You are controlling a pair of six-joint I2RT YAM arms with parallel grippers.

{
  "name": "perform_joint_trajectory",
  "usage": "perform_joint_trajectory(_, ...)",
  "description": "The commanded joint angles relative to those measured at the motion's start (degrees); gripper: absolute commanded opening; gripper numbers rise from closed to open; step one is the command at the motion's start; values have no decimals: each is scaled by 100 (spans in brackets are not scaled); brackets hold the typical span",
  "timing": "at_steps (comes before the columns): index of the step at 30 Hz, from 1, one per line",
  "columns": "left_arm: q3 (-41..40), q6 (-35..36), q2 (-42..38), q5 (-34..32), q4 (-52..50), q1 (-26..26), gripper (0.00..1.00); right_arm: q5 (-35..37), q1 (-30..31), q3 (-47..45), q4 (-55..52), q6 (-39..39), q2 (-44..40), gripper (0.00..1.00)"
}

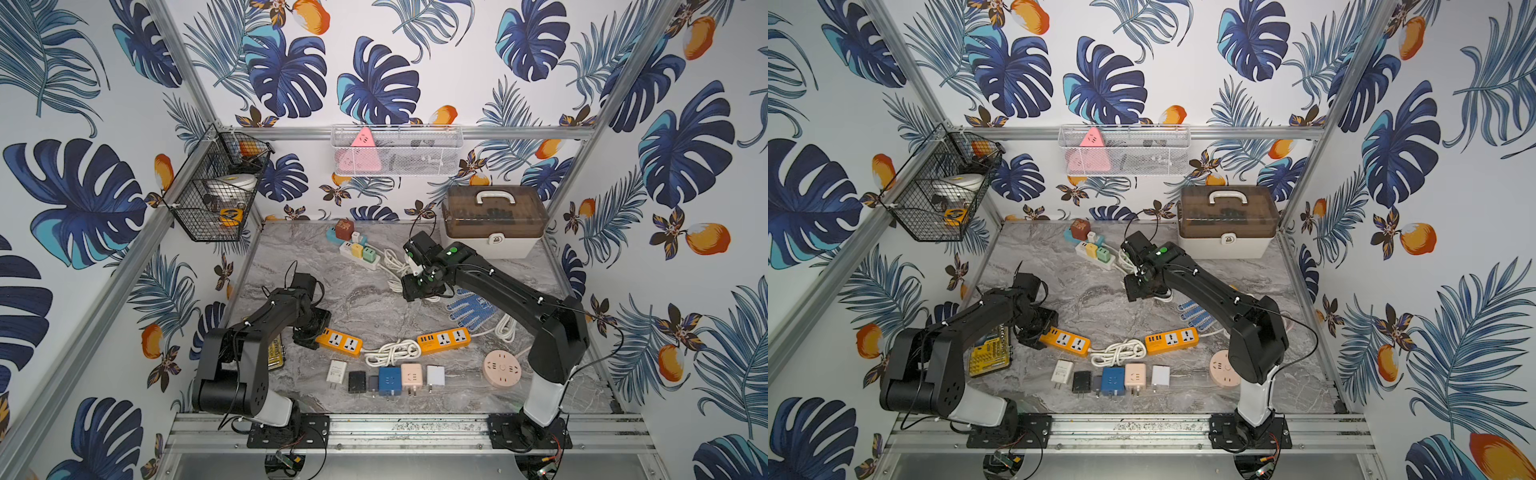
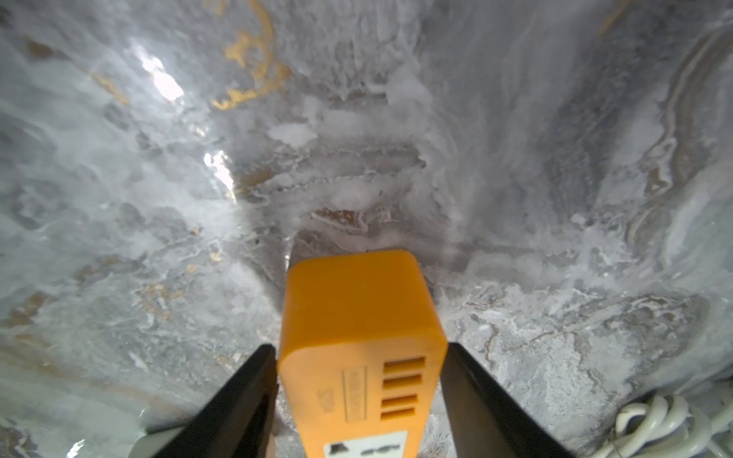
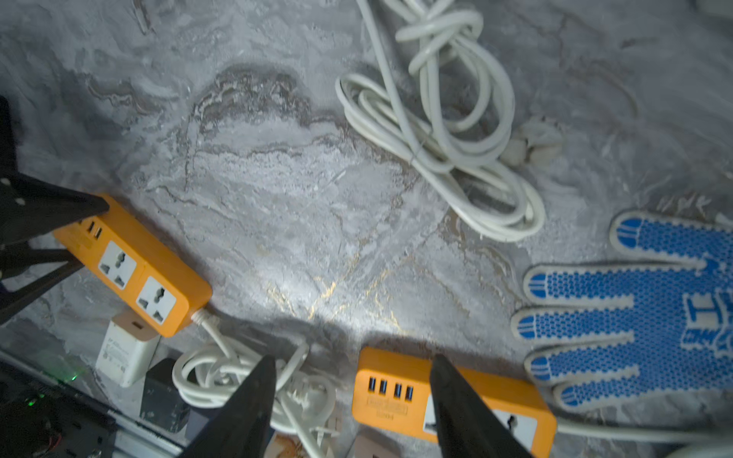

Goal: Pull the plug off the socket
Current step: Move the socket to the center of the board.

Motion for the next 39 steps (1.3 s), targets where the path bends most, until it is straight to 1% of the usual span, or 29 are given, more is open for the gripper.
perform_joint_trajectory(1,103,145,5,-80,-167,-15,78,34,-24,378,412,-560,425,53)
perform_joint_trajectory(2,127,158,-6,-80,-187,-23,79,34,-38,493,508,-631,578,51)
perform_joint_trajectory(8,347,197,-112,-135,-424,-112,79,-127,-117,1275,766,-907,1625,50)
perform_joint_trajectory(12,729,255,-234,-304,-673,-306,79,126,-182,1789,681,-854,2319,50)
perform_joint_trajectory(14,972,294,-290,-402,-786,-442,79,387,-217,1994,674,-792,2601,50)
perform_joint_trajectory(17,1362,397,-336,-635,-969,-673,79,507,-244,2180,740,-788,2859,51)
perform_joint_trajectory(20,1634,515,-373,-807,-1074,-789,79,791,-244,2410,603,-785,3074,51)
perform_joint_trajectory(25,1700,603,-398,-803,-1052,-796,79,869,-246,2205,905,-932,3012,53)
perform_joint_trajectory(31,1697,590,-268,-660,-975,-795,78,827,-245,2678,573,-960,3540,51)
perform_joint_trajectory(33,1749,636,-241,-689,-1002,-794,77,673,-237,2769,545,-1031,3633,48)
perform_joint_trajectory(36,1767,672,-225,-695,-1027,-791,77,479,-154,2897,471,-1289,3751,32)
perform_joint_trajectory(39,1758,681,-218,-712,-1039,-792,77,344,-7,2564,676,-1577,3544,20)
